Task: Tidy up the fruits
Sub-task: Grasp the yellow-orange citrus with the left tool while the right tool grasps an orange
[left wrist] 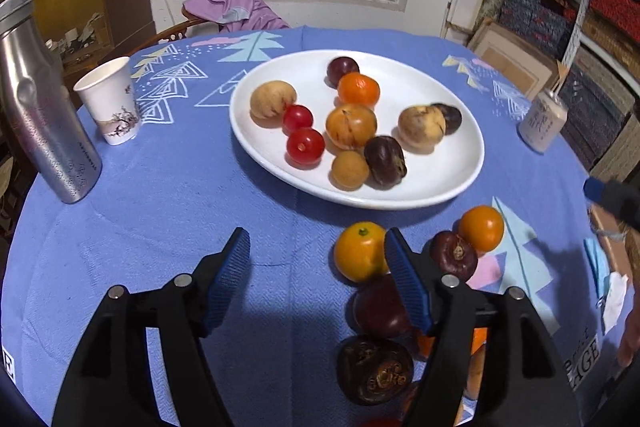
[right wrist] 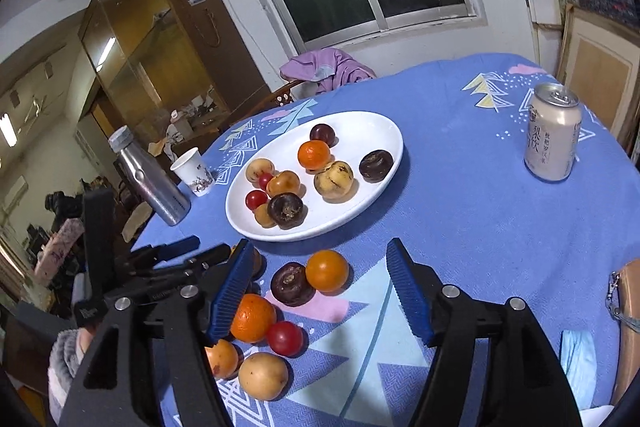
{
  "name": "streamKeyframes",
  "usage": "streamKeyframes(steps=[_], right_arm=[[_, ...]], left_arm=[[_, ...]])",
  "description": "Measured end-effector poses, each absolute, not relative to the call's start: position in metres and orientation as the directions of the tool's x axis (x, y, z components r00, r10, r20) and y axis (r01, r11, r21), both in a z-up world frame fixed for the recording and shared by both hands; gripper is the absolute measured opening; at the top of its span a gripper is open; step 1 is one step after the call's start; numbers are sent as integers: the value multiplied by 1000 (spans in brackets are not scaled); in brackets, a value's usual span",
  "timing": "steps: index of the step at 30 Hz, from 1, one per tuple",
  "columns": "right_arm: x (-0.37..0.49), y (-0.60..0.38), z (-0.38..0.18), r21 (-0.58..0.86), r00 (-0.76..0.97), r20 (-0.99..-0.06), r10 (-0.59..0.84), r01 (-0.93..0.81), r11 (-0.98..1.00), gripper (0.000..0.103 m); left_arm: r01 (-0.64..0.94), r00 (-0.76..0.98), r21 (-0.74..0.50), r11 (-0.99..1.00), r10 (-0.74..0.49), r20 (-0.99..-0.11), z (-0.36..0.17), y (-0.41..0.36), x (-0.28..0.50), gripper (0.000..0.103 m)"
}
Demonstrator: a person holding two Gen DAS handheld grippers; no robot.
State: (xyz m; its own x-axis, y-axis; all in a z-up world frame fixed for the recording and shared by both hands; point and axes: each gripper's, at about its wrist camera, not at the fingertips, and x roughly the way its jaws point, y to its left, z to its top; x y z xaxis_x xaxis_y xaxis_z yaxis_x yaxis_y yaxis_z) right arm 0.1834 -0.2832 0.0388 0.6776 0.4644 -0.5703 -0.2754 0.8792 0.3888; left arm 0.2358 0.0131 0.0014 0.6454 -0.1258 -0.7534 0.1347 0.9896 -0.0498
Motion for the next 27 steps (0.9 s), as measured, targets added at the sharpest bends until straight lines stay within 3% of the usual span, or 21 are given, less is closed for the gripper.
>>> streamKeyframes(steps=[10,14,18,23,27], right_arm=[[188,-287,35,425,666,-576,473,-250,870,71],[191,-289,33,435,663,-581,473,-239,868,72],[193,-290,30,441,657,-586,474,-231,867,72],[197,-288,24,433,647,-603,467,-226,873,72],[199,-286,20,429,636,-616,466,-225,875,72]], left_arm=[[172,581,-78,982,-165,-797,-10,-4,252,68],[204,542,-113,972,-209,-814,-15,-10,255,52],[215,524,-131,968,-228,-820,-19,-15,259,49],[217,526,-139,966,-236,-818,-20,-15,260,37],[200,531,-166,966,-249,-810,-17,-4,257,36]])
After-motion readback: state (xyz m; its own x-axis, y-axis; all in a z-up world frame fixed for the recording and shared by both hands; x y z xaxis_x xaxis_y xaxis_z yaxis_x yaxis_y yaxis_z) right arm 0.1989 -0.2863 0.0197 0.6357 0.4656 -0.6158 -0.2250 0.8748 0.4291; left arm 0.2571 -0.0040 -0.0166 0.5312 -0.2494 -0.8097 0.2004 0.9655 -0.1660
